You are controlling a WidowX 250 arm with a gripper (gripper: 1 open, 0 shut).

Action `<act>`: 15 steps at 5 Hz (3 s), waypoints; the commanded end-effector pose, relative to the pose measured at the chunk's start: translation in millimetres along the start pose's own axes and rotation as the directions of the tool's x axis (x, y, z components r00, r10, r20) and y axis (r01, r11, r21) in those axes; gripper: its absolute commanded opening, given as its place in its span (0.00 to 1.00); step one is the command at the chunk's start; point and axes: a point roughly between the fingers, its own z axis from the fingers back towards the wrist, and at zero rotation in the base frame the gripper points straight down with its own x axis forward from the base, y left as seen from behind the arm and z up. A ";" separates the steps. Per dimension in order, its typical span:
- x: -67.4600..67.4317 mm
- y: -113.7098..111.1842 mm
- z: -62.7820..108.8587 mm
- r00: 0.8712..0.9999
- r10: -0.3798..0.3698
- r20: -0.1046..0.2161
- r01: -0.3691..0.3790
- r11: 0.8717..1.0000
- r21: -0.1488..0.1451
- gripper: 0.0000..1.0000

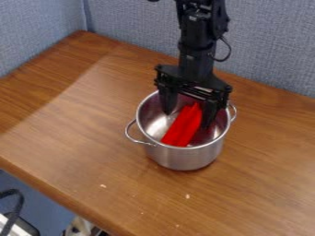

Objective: Move the red object from the metal pot to the table

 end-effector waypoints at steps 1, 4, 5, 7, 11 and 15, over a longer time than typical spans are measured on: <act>3.9 -4.3 7.6 0.999 -0.015 0.038 0.015 1.000 0.007 1.00; 6.7 -6.7 -2.0 0.999 -0.013 0.039 0.012 1.000 0.020 1.00; 7.9 -6.5 -3.9 0.999 -0.012 0.041 0.011 1.000 0.021 1.00; 8.6 -5.5 -6.2 0.999 -0.011 0.042 0.010 1.000 0.022 0.00; 12.1 0.1 -0.2 0.999 -0.018 0.050 0.017 0.999 0.030 0.00; 15.9 5.2 5.0 0.998 -0.025 0.059 0.023 0.999 0.034 0.00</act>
